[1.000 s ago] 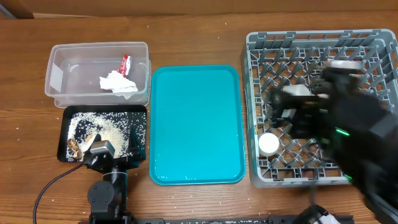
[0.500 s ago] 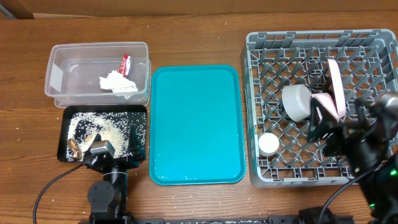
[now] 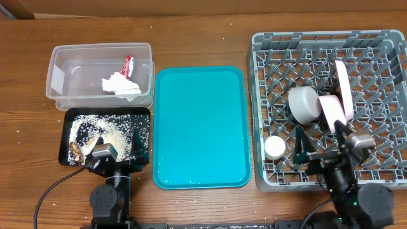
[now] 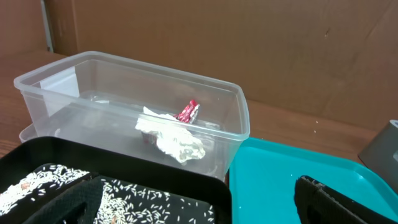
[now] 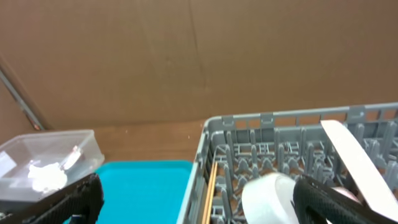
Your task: Sort waste into correct bins and load items into the dishwasher
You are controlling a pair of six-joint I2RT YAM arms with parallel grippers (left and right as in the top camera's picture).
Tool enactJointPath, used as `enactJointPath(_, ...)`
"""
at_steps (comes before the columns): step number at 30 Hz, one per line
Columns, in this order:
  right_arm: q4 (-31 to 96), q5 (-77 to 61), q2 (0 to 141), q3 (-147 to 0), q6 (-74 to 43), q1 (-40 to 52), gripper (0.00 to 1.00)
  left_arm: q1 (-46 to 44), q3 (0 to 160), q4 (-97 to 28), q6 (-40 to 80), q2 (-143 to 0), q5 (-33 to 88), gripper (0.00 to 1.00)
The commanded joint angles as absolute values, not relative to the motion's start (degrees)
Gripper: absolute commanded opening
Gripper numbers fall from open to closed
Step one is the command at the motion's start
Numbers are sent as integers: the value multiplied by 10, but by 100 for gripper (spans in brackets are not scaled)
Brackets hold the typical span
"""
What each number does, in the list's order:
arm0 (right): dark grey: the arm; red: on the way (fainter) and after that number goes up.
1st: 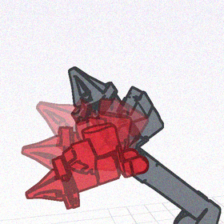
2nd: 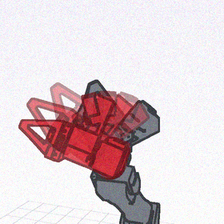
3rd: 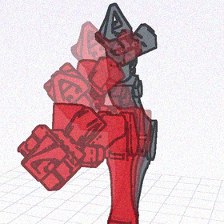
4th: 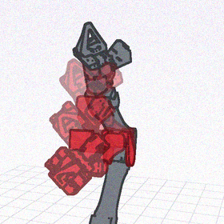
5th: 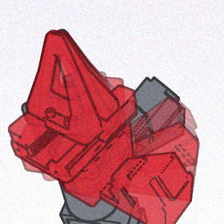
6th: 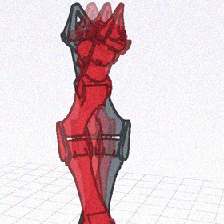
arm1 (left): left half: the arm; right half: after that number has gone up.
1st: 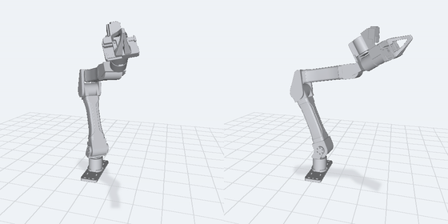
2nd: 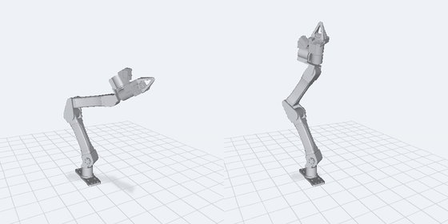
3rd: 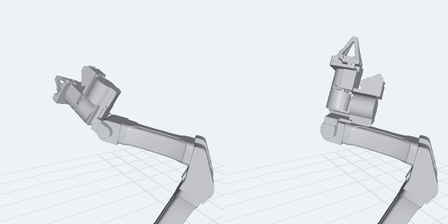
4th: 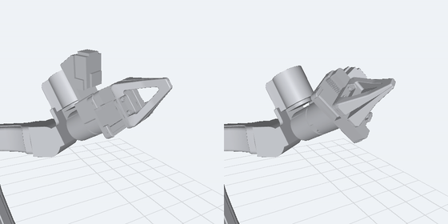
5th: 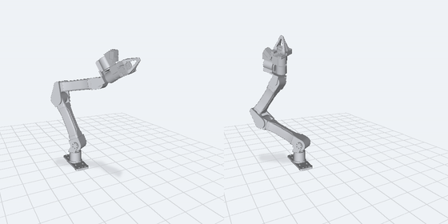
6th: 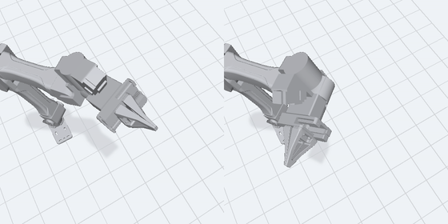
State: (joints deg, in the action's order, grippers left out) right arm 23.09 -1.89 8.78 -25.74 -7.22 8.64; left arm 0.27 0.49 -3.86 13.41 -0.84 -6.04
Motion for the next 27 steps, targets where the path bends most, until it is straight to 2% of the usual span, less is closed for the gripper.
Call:
enactJointPath(1,207,-9,35,-201,-68,85,100,7,3,-38,140,-3,-58,100)
enactJointPath(10,155,-9,2,-101,-72,82,100,7,3,-38,140,-3,-58,100)
enactJointPath(20,-2,-1,2,-4,-72,82,100,7,3,-38,140,-3,-58,100)
enactJointPath(27,3,10,2,-5,-72,82,100,7,3,-38,140,-3,-58,100)
